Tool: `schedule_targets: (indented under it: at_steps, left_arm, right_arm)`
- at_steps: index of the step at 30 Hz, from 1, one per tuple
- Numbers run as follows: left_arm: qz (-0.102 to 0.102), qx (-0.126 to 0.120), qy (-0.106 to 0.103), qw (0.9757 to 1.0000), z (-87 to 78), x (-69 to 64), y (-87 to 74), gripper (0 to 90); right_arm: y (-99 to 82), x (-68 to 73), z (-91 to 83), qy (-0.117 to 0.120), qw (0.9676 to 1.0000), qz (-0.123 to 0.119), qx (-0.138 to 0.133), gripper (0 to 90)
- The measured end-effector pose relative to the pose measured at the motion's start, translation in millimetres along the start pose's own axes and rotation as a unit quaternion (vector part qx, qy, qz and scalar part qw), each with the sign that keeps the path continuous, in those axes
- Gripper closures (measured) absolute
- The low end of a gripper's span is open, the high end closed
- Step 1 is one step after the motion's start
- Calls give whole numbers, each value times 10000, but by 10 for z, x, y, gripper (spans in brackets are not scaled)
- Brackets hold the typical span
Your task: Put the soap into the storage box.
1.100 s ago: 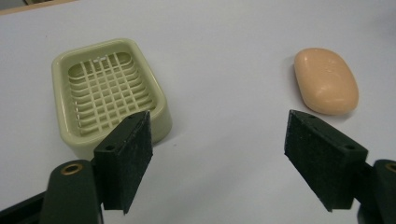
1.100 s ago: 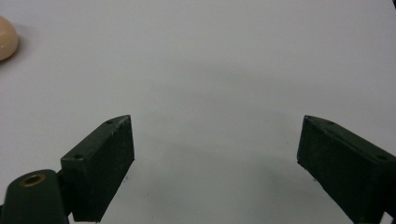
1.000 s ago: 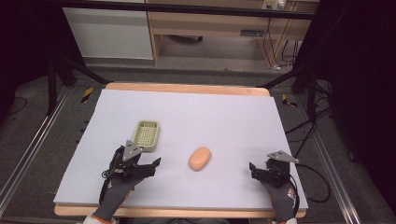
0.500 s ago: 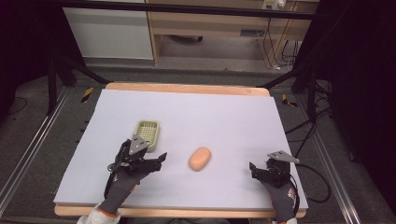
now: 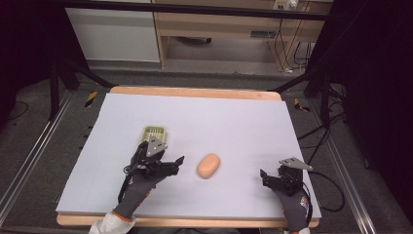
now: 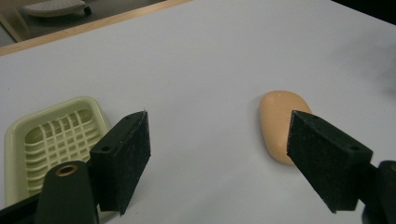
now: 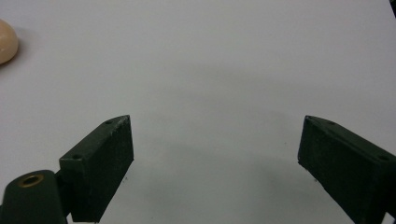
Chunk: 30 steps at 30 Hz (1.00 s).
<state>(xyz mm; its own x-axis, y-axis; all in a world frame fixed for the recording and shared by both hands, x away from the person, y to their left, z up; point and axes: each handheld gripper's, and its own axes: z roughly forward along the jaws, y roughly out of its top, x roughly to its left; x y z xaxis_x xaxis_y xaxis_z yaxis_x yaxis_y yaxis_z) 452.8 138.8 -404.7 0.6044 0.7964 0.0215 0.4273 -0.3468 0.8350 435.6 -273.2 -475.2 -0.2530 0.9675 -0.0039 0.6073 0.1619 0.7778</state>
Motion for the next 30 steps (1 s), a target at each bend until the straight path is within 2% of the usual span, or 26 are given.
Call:
schedule_targets:
  at_steps: [8, 19, 30]
  left_arm:
    - [24, 49, -68, 10000, 120, -71, 32, 205]
    - [194, 261, -119, 9994, 316, -194, 62, 203]
    - [205, 362, -167, 9990, 439, -263, 94, 208]
  right_arm:
    - [2, 4, 0, 4, 10000, -14, -12, 107]
    - [3, 3, -2, 5, 10000, -26, -16, 107]
    - [6, 7, -1, 12, 10000, 12, -8, 107]
